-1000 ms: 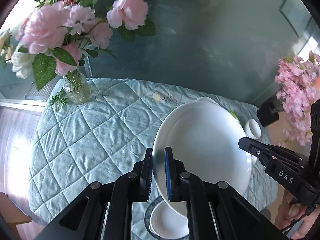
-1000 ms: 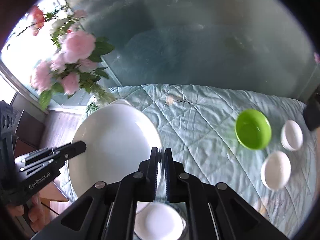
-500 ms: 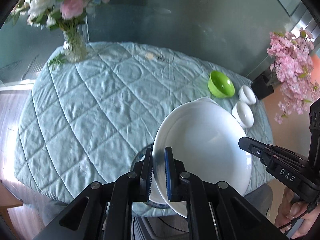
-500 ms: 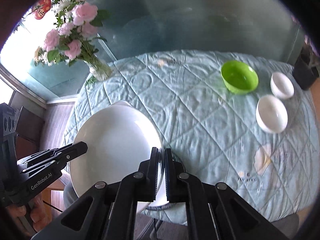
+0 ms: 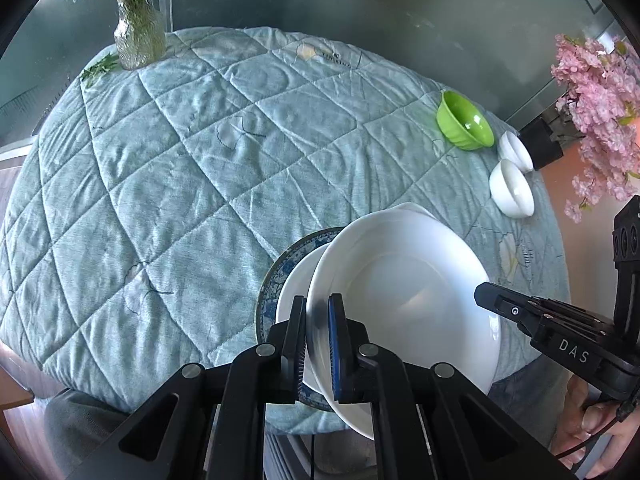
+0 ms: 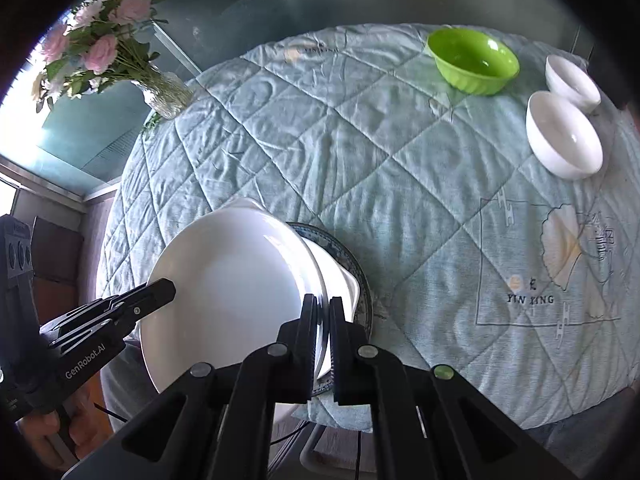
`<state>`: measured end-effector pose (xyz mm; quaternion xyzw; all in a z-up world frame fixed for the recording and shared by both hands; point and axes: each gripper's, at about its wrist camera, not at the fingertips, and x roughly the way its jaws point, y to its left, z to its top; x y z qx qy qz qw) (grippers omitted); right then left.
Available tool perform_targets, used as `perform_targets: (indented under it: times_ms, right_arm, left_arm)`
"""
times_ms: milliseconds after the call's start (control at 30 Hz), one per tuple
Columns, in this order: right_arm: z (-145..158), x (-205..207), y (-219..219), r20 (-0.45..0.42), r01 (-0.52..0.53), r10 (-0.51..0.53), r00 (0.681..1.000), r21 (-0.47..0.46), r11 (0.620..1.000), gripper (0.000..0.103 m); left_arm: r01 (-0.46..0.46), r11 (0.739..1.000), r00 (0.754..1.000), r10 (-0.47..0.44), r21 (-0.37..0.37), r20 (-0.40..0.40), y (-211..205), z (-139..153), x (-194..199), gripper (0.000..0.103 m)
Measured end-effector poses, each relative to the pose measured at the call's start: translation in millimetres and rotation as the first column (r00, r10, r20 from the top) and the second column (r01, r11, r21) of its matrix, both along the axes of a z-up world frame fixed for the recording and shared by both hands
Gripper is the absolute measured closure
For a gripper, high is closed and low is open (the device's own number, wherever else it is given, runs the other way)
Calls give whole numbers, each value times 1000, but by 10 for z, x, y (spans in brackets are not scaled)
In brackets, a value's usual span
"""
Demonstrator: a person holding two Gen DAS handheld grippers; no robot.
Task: Organize plates and bowls
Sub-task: 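Lower the oval dish onto the stacked dishes and open the right gripper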
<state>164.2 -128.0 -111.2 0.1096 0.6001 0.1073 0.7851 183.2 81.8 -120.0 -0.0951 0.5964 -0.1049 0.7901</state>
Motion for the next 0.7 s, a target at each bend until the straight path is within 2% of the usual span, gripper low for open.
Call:
perform_targets:
  times_ms: [167, 400, 700]
  right_arm:
    - [-295, 40, 5, -44, 15, -15, 999, -4, 1000, 97]
    - [-535, 114, 70, -70, 3, -5, 998, -25, 1000, 97]
    - [-618, 139, 105, -63, -5, 3, 998, -36, 999, 97]
  left_arm:
    - [4, 1000, 999, -4, -2, -34, 10, -329, 60, 97]
    - [-16, 1000, 998, 15, -10, -59, 61, -632, 127, 97]
    - [-28, 1000, 998, 28, -2, -62, 84, -687, 161, 97]
